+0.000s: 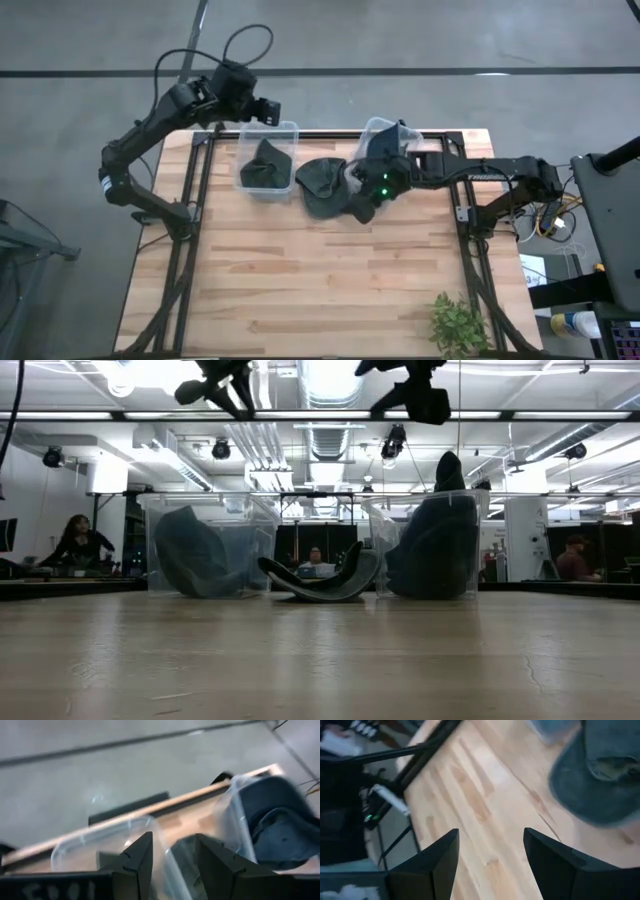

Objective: Pick & Place hat
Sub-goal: Put the gray cap into the left transparent bin

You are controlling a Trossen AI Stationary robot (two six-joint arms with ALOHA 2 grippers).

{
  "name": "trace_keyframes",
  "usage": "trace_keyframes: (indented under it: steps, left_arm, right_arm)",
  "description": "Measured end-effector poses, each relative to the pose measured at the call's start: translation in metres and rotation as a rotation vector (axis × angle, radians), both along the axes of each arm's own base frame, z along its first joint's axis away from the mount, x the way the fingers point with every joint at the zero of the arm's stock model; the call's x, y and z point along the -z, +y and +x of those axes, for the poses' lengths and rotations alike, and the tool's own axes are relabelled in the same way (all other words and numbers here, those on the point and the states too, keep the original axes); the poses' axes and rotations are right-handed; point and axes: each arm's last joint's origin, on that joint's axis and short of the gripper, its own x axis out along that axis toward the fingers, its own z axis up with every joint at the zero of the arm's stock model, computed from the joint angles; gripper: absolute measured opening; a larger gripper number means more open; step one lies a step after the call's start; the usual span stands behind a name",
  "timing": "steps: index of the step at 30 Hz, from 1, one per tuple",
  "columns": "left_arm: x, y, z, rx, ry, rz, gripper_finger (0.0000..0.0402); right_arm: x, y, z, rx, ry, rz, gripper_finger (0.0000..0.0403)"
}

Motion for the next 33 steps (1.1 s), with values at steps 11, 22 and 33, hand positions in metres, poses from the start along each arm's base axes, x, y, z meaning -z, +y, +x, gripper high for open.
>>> trace_keyframes:
  steps: [11, 22, 33]
  left_arm:
    - [-0.028, -0.005, -0.007, 0.074, -0.033, 0.145, 0.0138]
    - [-0.043, -0.005, -0.005, 0.138, -0.121, 0.264, 0.0138]
    - [-0.051, -0.006, -0.005, 0.173, -0.181, 0.311, 0.0138]
  right_arm:
    - [0.040, 0.032, 0.003, 0.389, -0.019, 0.036, 0.0216]
    - [0.083, 0.067, -0.009, 0.680, -0.092, 0.108, 0.0216]
    - [0.123, 0.075, -0.029, 0.827, -0.041, 0.185, 0.0216]
